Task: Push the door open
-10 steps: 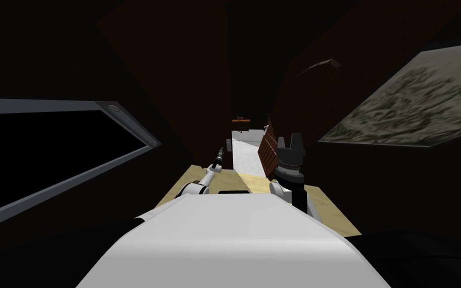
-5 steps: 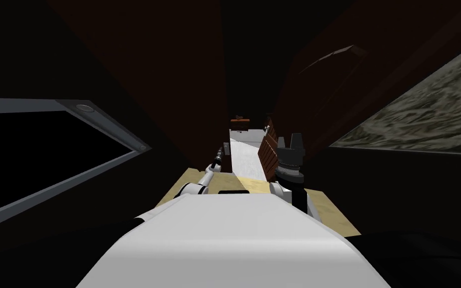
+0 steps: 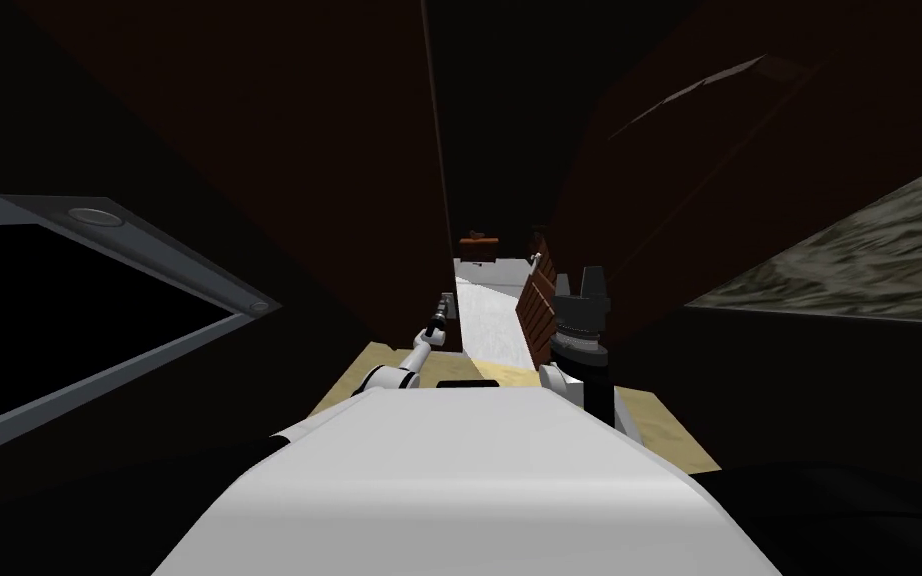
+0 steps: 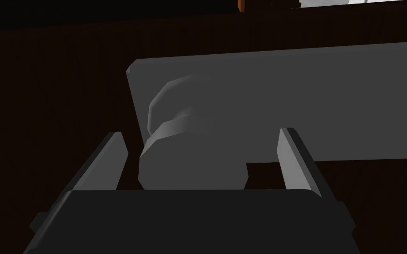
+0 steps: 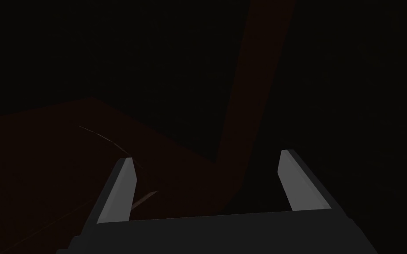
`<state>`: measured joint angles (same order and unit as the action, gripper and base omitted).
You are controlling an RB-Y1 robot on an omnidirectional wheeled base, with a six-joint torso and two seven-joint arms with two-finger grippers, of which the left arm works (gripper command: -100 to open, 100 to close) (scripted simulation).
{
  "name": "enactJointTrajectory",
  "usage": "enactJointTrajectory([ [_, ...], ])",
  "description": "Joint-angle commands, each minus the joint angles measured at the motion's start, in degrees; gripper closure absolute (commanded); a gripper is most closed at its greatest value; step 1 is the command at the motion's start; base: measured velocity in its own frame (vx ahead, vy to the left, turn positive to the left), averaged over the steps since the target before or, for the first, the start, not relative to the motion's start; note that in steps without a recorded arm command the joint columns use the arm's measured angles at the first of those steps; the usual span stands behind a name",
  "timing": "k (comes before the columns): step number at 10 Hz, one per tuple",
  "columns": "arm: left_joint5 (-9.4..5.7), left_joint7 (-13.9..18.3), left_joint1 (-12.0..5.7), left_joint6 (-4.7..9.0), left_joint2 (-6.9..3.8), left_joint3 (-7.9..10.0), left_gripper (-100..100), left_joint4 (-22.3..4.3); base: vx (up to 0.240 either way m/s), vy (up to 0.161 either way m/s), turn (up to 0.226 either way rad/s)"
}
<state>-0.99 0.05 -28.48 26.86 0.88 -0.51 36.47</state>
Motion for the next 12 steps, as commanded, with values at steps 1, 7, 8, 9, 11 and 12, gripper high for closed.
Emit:
enactJointTrajectory([
  [1,0.02,-0.01,0.12,-0.15,-0.09,-0.03,100,0.19,-0.009,0.002,0.007],
  [7,-0.14,-0.25,0.3,-0.23,-0.66,0.5,100,0.08,0.003,-0.005,0.002],
  [8,-0.2,-0.3,0.31,-0.23,-0.82,0.67,100,0.09,0.145,-0.088,0.042],
  [9,-0.34,-0.43,0.35,-0.22,-1.18,1.08,100,0.09,0.161,-0.09,0.048],
  [11,-0.6,-0.66,0.42,-0.21,-1.79,1.82,100,0.11,0.137,-0.039,0.014],
  [12,-0.6,-0.66,0.42,-0.21,-1.79,1.82,100,0.11,0.141,-0.047,0.007],
])
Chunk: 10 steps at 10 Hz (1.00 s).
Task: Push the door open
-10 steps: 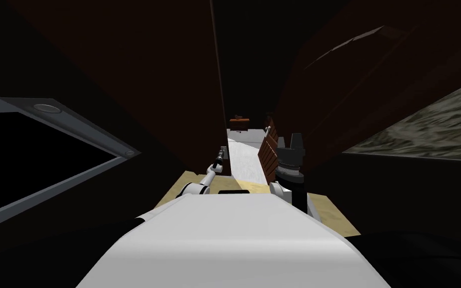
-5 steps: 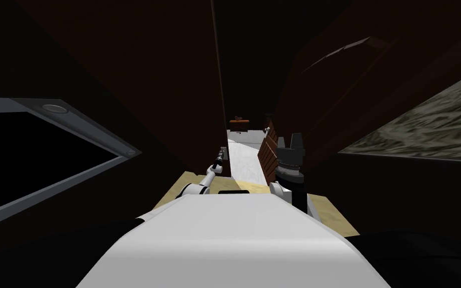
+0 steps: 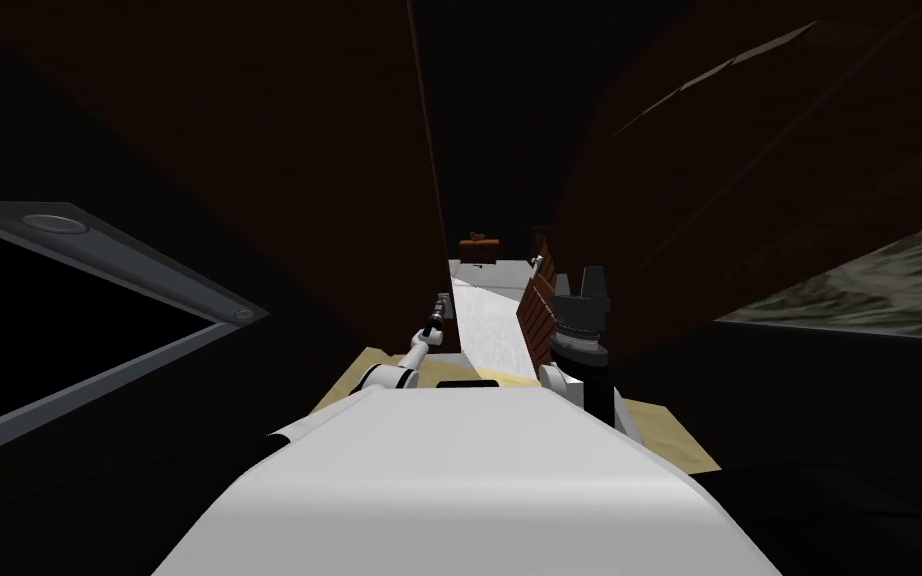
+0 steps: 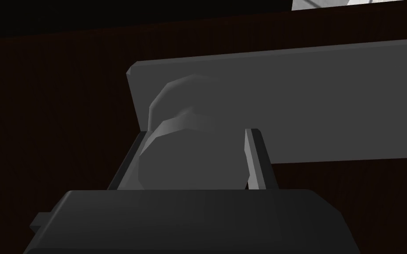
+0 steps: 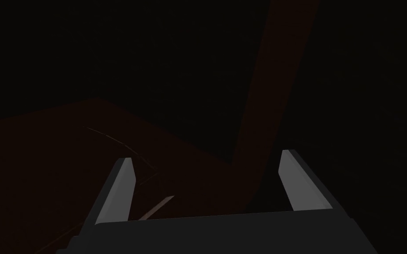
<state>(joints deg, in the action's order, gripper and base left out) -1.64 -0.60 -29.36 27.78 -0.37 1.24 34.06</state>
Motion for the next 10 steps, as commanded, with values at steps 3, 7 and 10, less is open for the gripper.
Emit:
enactJointTrajectory([
  [3,-0.37,-0.39,1.4,-1.11,-1.43,1.31,100,2.54,0.062,-0.036,0.027],
  [7,-0.88,-0.84,1.54,-1.09,-2.32,2.75,100,2.57,0.124,-0.097,0.056],
  [10,-1.57,-1.46,1.72,-1.07,-3.36,4.75,100,2.6,0.145,-0.109,0.065],
])
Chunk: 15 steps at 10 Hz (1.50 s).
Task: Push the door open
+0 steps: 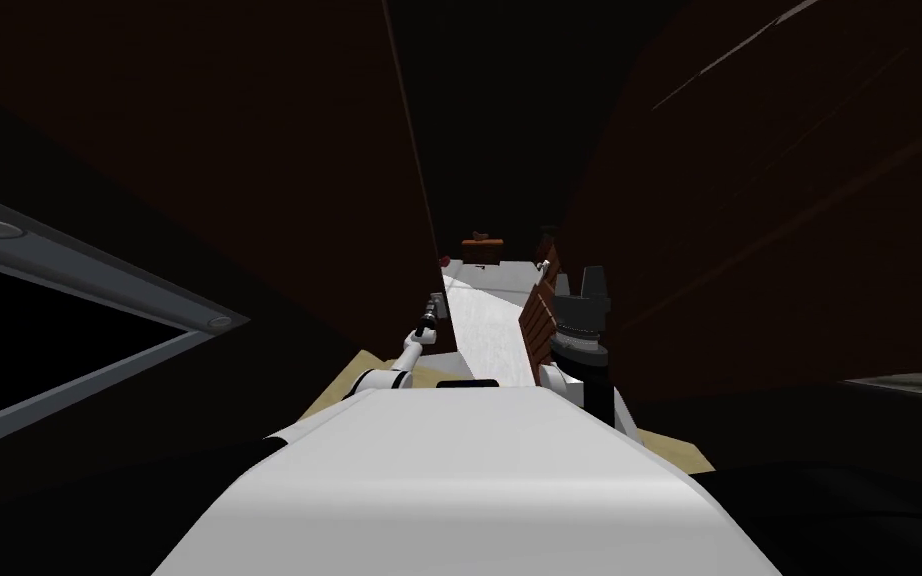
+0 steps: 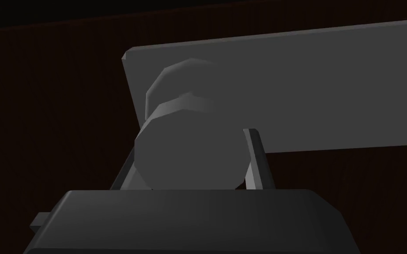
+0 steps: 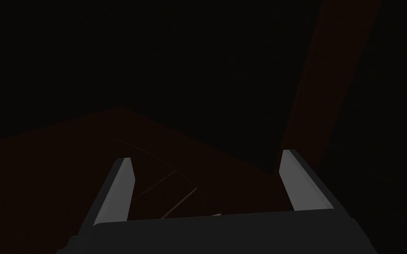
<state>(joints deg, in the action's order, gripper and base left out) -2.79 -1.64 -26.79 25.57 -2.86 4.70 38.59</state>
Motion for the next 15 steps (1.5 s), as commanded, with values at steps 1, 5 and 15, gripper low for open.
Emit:
enactJointTrajectory([
  [1,-0.43,-0.42,-0.85,1.14,-0.87,1.29,100,-1.92,0.126,-0.098,0.081],
  [5,-1.35,-1.18,-1.73,1.97,-1.69,3.67,-100,-3.84,0.115,-0.125,0.107],
  [15,-1.85,-1.55,-1.75,2.25,-0.97,4.47,-100,-3.48,-0.147,-0.068,0.027],
])
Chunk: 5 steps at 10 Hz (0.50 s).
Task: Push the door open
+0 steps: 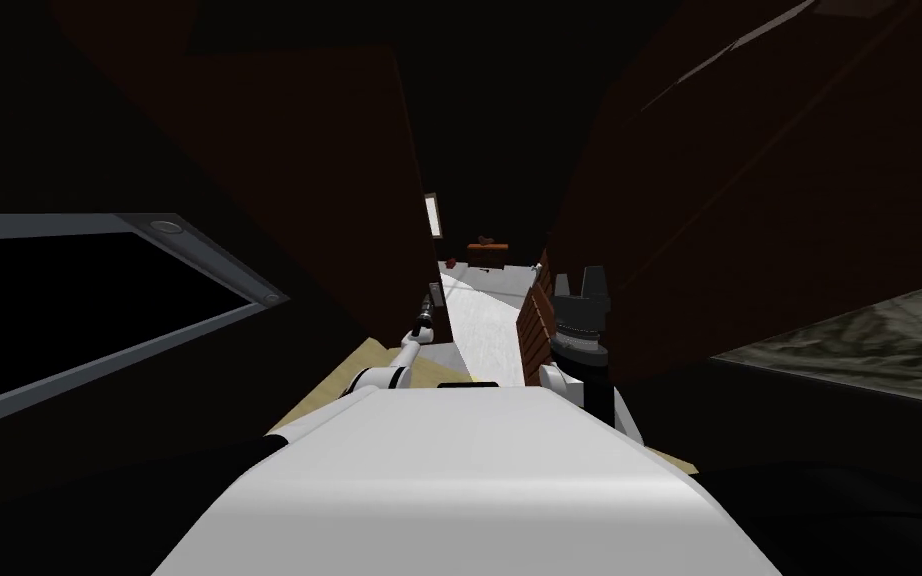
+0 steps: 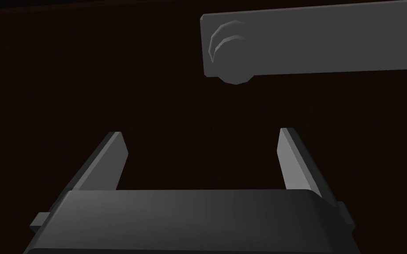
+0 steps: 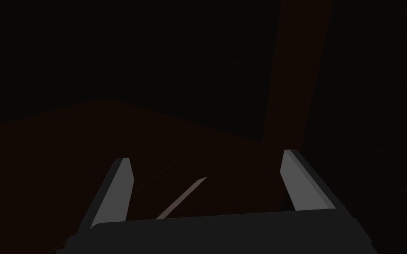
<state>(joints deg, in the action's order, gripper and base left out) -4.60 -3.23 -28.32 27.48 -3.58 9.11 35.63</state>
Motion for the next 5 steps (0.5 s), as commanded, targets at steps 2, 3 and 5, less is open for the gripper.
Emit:
enactJointTrajectory([
  [2,-0.07,0.0,-0.12,0.6,-0.43,0.2,-100,-0.56,0.188,0.019,-0.018],
  [3,-0.09,-0.04,-0.06,0.78,-0.51,0.29,-100,-0.59,0.185,-0.008,-0.023],
  [5,-0.14,-0.11,0.08,1.14,-0.52,0.48,-100,-0.64,0.205,-0.001,-0.029],
])
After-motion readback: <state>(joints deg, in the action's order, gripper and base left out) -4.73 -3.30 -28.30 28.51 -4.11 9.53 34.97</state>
